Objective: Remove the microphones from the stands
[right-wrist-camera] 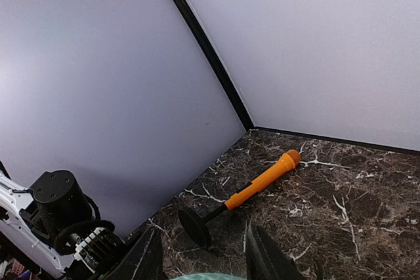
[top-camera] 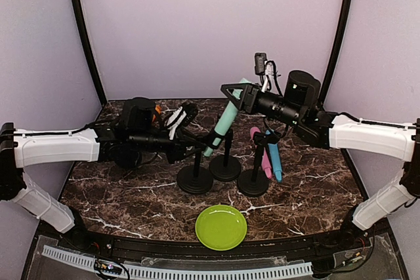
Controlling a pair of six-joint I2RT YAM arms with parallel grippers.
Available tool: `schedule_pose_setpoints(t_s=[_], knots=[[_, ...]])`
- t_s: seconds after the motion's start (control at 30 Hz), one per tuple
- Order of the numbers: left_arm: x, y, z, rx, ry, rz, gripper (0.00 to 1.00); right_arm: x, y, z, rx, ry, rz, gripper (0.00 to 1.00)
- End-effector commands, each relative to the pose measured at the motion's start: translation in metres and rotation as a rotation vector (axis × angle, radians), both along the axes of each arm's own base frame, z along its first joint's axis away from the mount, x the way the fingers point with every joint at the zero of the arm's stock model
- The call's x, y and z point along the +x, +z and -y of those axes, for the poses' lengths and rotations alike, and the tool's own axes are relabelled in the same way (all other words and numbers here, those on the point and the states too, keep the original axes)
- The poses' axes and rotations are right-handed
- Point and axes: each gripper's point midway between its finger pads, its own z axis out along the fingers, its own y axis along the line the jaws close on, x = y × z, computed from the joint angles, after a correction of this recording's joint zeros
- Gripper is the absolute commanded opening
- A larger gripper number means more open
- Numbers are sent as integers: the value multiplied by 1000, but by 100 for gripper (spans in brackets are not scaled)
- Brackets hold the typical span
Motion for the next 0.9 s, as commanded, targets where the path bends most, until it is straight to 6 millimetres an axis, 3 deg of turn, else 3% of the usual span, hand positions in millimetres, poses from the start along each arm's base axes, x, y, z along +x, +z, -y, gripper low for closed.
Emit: schedule_pose_setpoints(t_s=[0.0, 0.2, 0.63, 0.87], knots=[[-1, 9, -5, -1, -8, 44, 0, 34, 30, 43, 6, -238, 69, 0], [-2, 11, -4, -6, -11, 44, 0, 25, 32, 37, 3, -178, 101, 0], [-11, 16, -2, -30, -62, 34, 0, -22, 54, 21, 101, 163, 230, 0], [-11, 14, -2, -28, -58, 33, 0, -19, 52, 23, 87, 139, 227, 0]])
